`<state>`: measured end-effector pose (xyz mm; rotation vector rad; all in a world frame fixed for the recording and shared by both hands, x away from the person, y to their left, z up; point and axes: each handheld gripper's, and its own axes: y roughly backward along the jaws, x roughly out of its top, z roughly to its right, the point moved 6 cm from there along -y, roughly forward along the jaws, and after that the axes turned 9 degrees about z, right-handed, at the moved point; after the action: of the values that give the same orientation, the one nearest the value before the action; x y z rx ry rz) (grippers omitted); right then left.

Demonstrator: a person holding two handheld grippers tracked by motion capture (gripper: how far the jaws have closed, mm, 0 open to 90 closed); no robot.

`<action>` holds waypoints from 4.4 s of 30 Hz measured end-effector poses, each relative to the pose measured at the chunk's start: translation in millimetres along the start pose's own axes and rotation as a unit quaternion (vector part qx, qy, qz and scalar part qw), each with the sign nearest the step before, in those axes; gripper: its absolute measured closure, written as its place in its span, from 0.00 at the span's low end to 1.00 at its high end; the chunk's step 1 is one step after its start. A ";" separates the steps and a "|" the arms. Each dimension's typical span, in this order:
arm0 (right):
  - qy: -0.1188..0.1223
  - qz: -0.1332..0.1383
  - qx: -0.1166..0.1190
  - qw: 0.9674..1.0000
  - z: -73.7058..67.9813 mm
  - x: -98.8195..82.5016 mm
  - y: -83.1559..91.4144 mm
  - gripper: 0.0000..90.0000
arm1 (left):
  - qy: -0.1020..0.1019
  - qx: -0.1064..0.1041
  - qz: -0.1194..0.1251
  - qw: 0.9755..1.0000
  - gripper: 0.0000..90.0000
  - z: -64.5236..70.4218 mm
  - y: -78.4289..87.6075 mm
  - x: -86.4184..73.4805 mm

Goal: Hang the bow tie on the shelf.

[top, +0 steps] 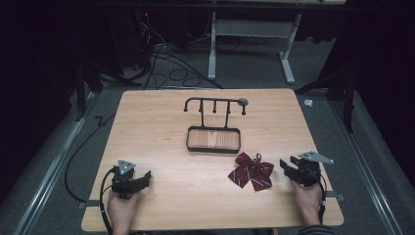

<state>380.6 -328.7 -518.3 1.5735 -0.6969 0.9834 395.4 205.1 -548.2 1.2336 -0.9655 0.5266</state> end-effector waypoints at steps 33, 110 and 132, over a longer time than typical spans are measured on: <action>0.031 -0.002 0.059 0.998 -39.7 24.4 -16.1 0.60 | -0.004 0.001 -0.001 1.000 0.31 0.7 -0.4 0.0; 0.062 -0.037 0.078 0.994 -65.6 34.7 -45.1 1.00 | -0.003 0.000 -0.001 1.000 0.31 0.4 -0.1 -0.1; 0.122 0.035 0.097 0.987 -90.5 88.1 -15.6 1.00 | -0.003 0.000 -0.001 1.000 0.31 0.4 -0.2 -0.1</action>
<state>415.5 -231.5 -443.9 1.5678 -0.5000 1.3035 395.4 204.7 -548.3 1.2363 -0.9683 0.5212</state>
